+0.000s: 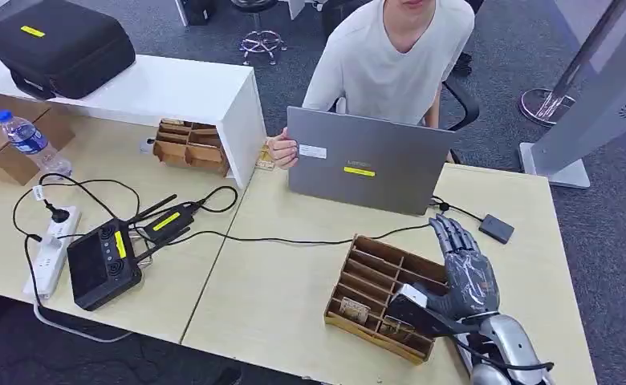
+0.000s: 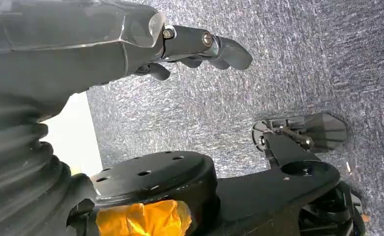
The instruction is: Pass the card to the sensor for recognition and then transmit it.
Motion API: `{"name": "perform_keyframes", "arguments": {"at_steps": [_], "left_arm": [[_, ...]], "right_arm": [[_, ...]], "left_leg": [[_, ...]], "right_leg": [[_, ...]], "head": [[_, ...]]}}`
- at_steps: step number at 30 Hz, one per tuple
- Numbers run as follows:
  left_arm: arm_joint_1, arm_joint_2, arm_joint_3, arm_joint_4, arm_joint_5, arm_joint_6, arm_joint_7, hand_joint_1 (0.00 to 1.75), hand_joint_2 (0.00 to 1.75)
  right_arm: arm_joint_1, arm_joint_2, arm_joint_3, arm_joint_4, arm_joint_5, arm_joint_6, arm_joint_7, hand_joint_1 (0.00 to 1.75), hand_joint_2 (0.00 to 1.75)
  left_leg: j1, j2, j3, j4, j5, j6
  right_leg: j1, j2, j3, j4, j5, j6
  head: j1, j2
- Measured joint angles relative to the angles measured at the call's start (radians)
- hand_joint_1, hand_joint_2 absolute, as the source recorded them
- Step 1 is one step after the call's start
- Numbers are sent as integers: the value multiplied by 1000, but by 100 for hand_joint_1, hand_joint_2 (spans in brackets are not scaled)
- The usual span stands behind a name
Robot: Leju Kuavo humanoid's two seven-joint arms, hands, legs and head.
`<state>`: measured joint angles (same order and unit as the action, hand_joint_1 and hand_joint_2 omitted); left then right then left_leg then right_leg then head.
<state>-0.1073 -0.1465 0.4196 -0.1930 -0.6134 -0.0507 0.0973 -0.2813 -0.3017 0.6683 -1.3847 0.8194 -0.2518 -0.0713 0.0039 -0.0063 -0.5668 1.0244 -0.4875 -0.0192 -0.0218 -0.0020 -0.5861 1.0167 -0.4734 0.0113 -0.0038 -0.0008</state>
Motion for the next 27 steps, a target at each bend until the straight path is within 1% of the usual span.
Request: {"name": "perform_keyframes", "arguments": {"at_steps": [1,14,27], "left_arm": [[0,0,0,0,-1,-1,2,0,175],[-1,0,3,0,-6,-1,3,0,175],[-1,0,6,0,-6,-1,3,0,175]], "right_arm": [[-2,1,0,2,0,0,-2,175,175],[-10,2,20,21,-18,0,-10,175,175],[-13,2,21,21,-18,-3,-12,175,175]], "left_leg": [[0,0,0,0,0,0],[0,0,0,0,0,0],[0,0,0,0,0,0]], "right_leg": [[0,0,0,0,0,0],[0,0,0,0,0,0],[0,0,0,0,0,0]], "head": [[0,0],[0,0],[0,0]]}}
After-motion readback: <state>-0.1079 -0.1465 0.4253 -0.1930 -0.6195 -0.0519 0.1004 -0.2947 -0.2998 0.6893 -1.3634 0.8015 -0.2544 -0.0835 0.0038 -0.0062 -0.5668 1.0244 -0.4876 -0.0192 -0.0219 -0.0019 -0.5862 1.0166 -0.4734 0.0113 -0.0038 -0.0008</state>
